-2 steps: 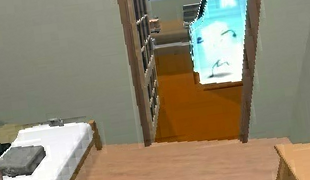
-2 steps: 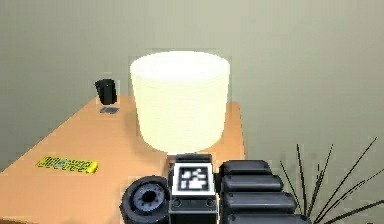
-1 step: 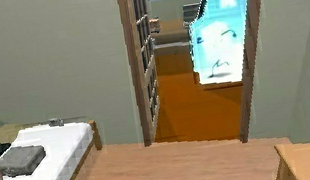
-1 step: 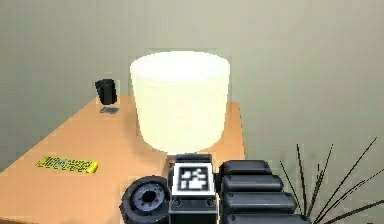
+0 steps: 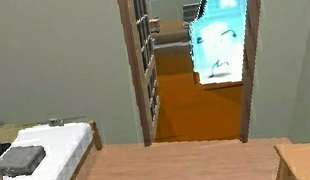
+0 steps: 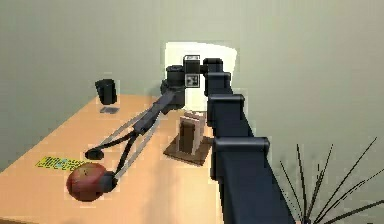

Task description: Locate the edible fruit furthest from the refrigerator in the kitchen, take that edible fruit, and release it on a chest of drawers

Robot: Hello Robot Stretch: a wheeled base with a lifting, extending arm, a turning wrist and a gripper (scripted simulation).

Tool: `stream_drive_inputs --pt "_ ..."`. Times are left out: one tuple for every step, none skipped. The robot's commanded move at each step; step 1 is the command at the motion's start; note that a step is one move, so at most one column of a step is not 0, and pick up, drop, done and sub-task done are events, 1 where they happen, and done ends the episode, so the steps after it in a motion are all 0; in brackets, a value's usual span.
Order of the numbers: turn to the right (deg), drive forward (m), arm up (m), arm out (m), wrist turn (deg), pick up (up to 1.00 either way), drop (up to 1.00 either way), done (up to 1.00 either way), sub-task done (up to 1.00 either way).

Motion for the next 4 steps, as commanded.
stream_drive_inputs --pt "0.0 0.00 0.00 0.00 45.0 0.00 0.00 0.00 0.00" --pt "0.0 0.00 0.00 0.00 45.0 0.00 0.00 0.00 0.00" --pt "0.0 0.00 0.00 0.00 18.0 0.00 0.00 0.00 0.00" --pt "0.0 0.00 -0.12 0.00 0.0 0.00 0.00 0.00 0.00"
